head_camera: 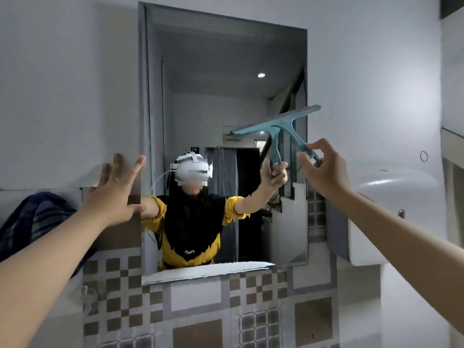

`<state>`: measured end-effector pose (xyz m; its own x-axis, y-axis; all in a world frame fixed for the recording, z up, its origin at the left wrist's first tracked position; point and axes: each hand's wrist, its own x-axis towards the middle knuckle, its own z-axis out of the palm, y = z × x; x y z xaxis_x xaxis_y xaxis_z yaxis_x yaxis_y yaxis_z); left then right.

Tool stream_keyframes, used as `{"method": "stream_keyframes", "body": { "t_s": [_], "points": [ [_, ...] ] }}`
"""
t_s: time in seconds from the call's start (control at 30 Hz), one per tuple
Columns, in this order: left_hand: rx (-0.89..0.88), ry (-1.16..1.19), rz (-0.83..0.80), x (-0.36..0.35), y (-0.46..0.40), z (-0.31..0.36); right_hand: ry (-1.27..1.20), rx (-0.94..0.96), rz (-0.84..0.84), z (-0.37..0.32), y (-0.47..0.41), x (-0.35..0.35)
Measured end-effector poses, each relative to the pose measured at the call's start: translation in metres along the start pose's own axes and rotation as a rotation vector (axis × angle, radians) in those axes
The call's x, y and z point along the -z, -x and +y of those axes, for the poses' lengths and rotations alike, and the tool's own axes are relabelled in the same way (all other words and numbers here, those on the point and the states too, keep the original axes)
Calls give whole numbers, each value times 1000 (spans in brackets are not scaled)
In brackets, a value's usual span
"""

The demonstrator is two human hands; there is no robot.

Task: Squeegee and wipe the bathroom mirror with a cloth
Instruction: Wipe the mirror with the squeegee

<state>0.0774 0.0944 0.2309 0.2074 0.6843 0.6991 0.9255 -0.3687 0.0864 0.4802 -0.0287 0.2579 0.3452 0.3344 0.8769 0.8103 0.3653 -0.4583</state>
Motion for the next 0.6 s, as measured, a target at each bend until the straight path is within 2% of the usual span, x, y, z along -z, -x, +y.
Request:
{"method": "stream_keyframes", "body": {
  "t_s": [0.23,0.43,0.6],
  "points": [
    [2,-10,-2,-2,2,2,-76,-119,-13,-34,30,-37],
    [0,-16,-17,0,4,5,-312,-382,-6,-76,42,-67],
    [21,-10,-14,-3,4,8,-528,-525,13,-116,56,-83]
  ]
}}
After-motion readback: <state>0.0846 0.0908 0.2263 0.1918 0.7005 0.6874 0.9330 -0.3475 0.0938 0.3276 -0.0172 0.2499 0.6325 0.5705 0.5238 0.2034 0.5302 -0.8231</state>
